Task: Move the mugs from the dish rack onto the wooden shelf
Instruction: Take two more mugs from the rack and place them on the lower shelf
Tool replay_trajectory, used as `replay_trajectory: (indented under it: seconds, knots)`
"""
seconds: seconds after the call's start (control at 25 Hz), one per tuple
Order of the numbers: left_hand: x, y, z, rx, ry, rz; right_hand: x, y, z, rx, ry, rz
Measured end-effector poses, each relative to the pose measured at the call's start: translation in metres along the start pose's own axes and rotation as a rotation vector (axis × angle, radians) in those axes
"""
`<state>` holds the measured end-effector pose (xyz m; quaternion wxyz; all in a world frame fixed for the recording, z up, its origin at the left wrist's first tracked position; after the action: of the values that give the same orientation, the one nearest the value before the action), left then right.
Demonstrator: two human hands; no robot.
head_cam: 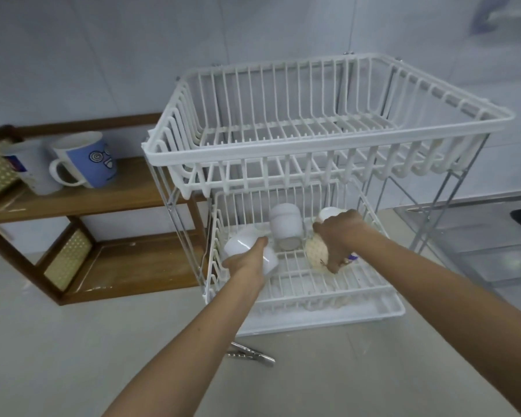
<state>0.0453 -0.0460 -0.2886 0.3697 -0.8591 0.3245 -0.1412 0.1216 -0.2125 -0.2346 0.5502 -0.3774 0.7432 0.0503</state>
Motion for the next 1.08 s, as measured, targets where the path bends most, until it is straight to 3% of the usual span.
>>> replay_trajectory:
  seconds: [0.12,0.2,0.36,0.52,0.64,0.76,0.96,1.08]
  knots:
    - [-0.019,-0.013,-0.016,0.032,0.274,-0.022,-0.009,-0.020,-0.026,-0.009,-0.120,0.792]
    - [-0.046,-0.015,-0.028,0.025,0.451,0.059,-0.007,-0.021,-0.043,-0.013,-0.232,1.153]
    - [-0.115,-0.010,-0.042,0.002,0.714,0.184,0.003,0.008,-0.067,-0.114,-0.323,1.595]
    - [-0.201,-0.008,-0.026,0.074,0.872,0.314,0.004,0.059,-0.078,-0.312,-0.290,1.834]
    - [-0.264,-0.019,0.003,0.145,0.796,0.339,-0.010,0.114,-0.077,-0.498,-0.155,1.836]
    - [-0.312,-0.038,0.044,0.207,0.589,0.297,-0.026,0.186,-0.061,-0.544,-0.071,1.725]
    - [-0.353,-0.077,0.107,0.387,0.141,0.307,-0.052,0.291,-0.007,-0.388,-0.169,1.436]
    - [-0.354,-0.095,0.132,0.451,-0.014,0.348,-0.071,0.320,0.041,-0.203,-0.314,1.293]
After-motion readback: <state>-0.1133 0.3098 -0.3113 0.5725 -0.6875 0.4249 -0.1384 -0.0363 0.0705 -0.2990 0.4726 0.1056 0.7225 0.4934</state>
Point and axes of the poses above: each hand's wrist, its own z-axis towards the middle knuckle, its own x-axis out of the palm, y = z × x, the point moved 1 cm from there along z, towards the middle knuckle, and after that the axes turned 6 degrees about -x, right-handed, at the moved point
